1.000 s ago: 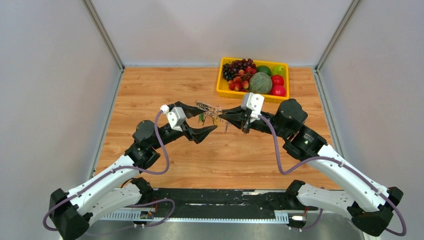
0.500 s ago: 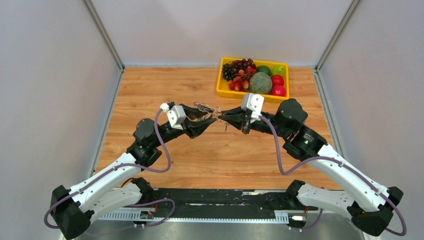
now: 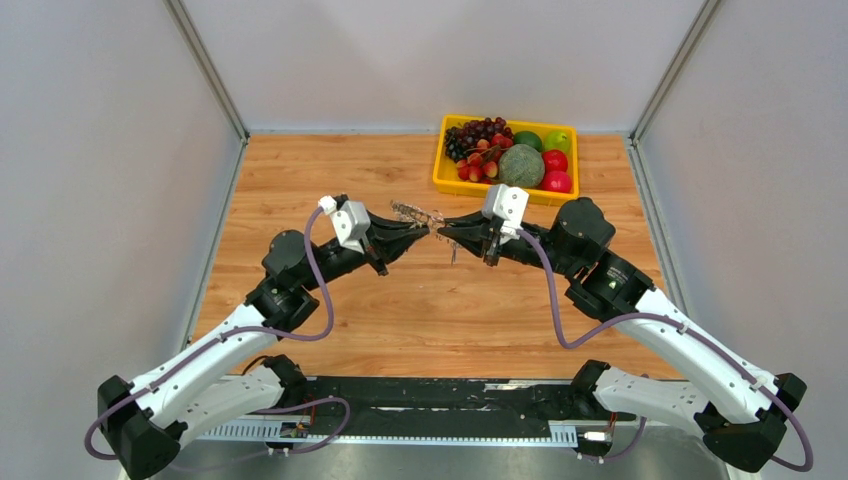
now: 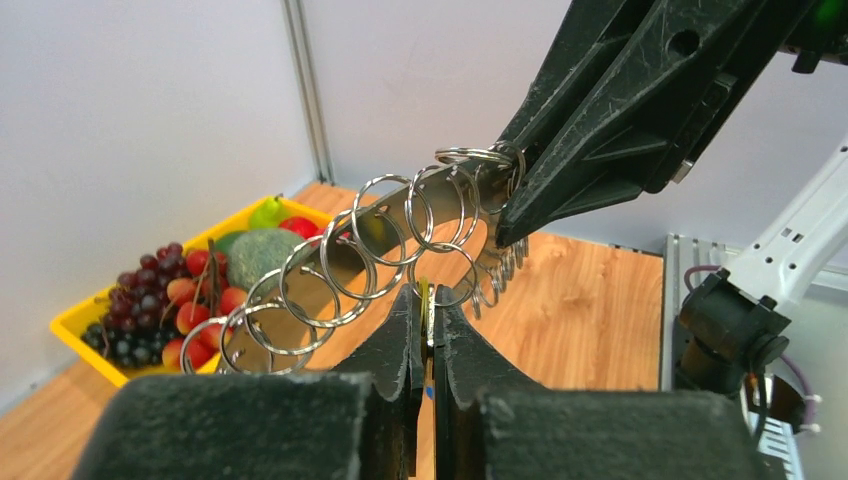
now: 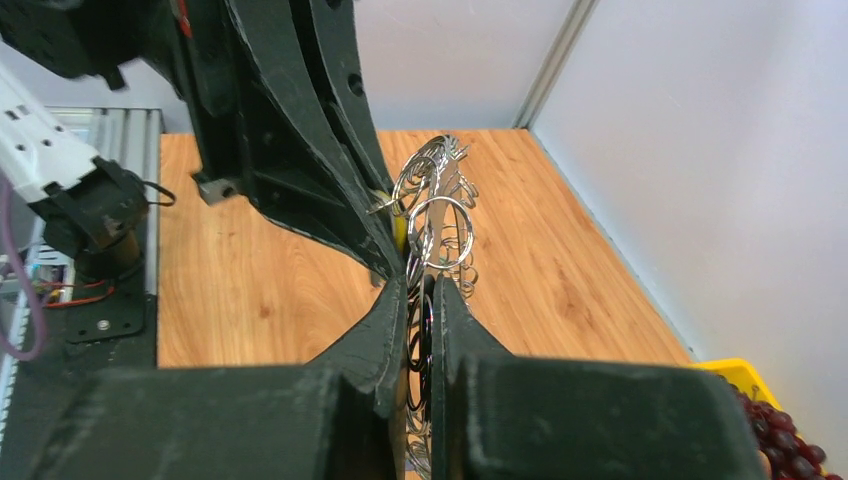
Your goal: Remove the keys from the keyring
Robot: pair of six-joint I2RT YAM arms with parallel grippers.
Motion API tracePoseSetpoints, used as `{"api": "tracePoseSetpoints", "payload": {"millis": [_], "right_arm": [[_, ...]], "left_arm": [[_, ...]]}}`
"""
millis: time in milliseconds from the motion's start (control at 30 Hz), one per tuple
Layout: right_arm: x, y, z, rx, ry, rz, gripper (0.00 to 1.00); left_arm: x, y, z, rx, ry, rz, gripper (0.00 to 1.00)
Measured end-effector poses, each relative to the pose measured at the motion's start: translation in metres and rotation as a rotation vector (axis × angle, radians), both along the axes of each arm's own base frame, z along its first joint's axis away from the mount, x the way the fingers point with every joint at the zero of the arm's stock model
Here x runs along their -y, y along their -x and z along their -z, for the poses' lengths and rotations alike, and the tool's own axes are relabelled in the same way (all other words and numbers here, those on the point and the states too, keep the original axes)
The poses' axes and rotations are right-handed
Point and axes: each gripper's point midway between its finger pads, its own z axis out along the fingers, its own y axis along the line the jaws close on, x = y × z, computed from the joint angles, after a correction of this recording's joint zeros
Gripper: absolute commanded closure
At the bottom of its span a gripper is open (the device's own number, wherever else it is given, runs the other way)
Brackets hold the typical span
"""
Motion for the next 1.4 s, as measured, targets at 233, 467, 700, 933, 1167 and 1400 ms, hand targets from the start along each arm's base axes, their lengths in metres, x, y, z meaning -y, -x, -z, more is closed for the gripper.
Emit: {"api": "tracePoseSetpoints", "payload": {"millis": [233,467,700,933,1167,1400], "right_arm": [[0.007,-0.021,0.028,-0.002,0.055,0.115,1.0],[0.007,-0.026,0.064,-0.011,0.134,0.14,1.0],[0.009,-0.02,0.085,-0.016,0.167,0.116,0.86],[0.01,-0.003,0.094,-0.041,0.139,0.049,0.52],[0.006,0.018,0.101,-0.093,0.123,-0.047,0.59],[-0.003,0.03,0.095,-0.116,0.113,-0.137,0.62]], "left_arm": [[-0.004,0.007,0.002,-0.253,-0.042,0.006,1.0],[-0.007,0.01,0.048,-0.557,-0.192,-0.036,0.98],[-0.017,0.007,0.054,-0.659,-0.379,-0.1,1.0],[-0.035,0.009,0.052,-0.599,-0.605,-0.113,1.0],[-0.057,0.023,0.057,-0.443,-0.798,-0.04,1.0],[-0.064,0.032,0.066,-0.34,-0.907,0.056,1.0]]}}
